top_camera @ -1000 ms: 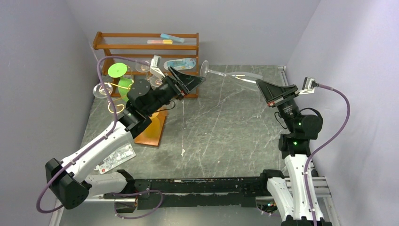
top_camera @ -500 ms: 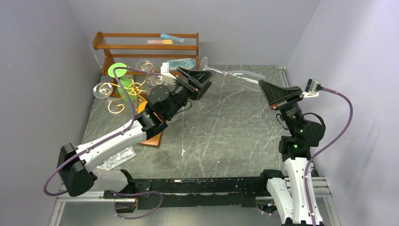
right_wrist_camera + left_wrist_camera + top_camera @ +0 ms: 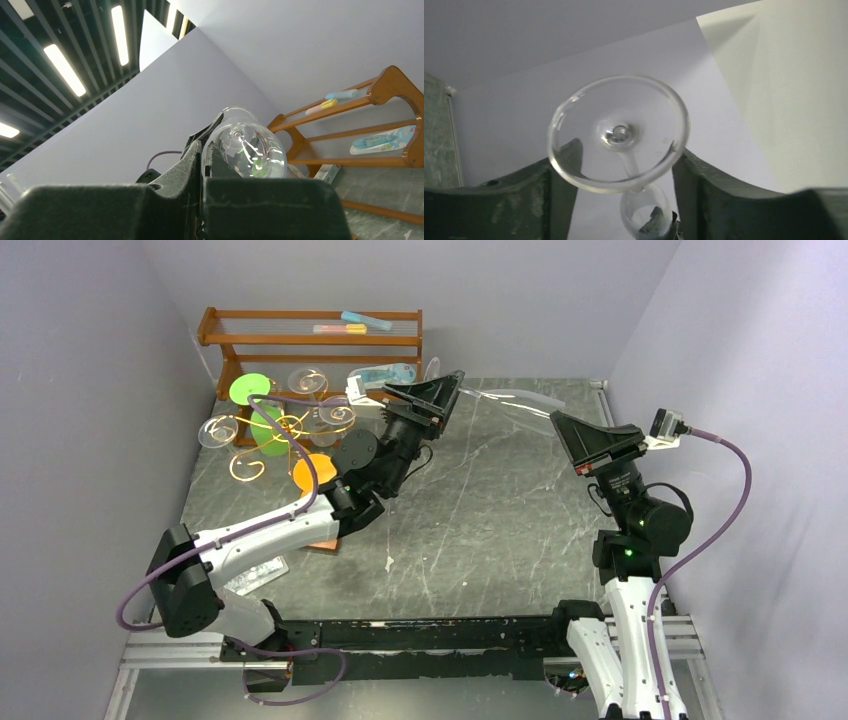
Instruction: Place the wine glass upside down on the wine glass rack
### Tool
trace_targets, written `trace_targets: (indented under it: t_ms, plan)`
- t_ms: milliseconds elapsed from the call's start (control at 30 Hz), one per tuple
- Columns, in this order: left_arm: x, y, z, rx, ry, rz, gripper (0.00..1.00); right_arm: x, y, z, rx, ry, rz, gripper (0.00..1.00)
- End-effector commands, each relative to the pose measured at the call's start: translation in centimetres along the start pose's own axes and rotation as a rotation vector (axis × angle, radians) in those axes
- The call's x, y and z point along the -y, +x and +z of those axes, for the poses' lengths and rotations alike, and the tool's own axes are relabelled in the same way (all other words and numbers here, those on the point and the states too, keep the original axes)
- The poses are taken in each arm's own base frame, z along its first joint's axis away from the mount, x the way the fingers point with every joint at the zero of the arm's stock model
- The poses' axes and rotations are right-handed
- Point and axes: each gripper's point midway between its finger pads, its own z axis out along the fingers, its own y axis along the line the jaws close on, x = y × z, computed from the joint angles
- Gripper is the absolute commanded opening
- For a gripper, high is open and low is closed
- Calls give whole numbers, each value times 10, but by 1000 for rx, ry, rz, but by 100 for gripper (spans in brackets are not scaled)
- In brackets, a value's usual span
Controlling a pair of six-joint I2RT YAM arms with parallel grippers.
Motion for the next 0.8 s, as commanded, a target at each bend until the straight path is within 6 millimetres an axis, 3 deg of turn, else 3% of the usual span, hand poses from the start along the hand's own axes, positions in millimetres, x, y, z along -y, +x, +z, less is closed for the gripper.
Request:
trace_targets:
  t_ms: [0, 233, 500, 667, 733, 767]
  plan:
    - [36, -22, 7, 128, 110, -33, 60, -17, -1, -1, 6, -57, -26, 0]
    - [47, -31, 7, 172, 151, -25, 35, -13, 5, -3, -26, -45, -56, 0]
    - [61, -32, 8, 182, 220, -21, 26, -2, 15, -8, -63, -2, -70, 0]
    - [63, -31, 9, 185, 226, -3, 6, -2, 16, -8, -75, 7, -85, 0]
    - [64, -33, 9, 192, 230, 14, 5, 1, 16, -8, -80, 31, -93, 5]
    - [65, -34, 8, 196, 236, 25, 5, 3, 15, -7, -80, 47, -98, 13]
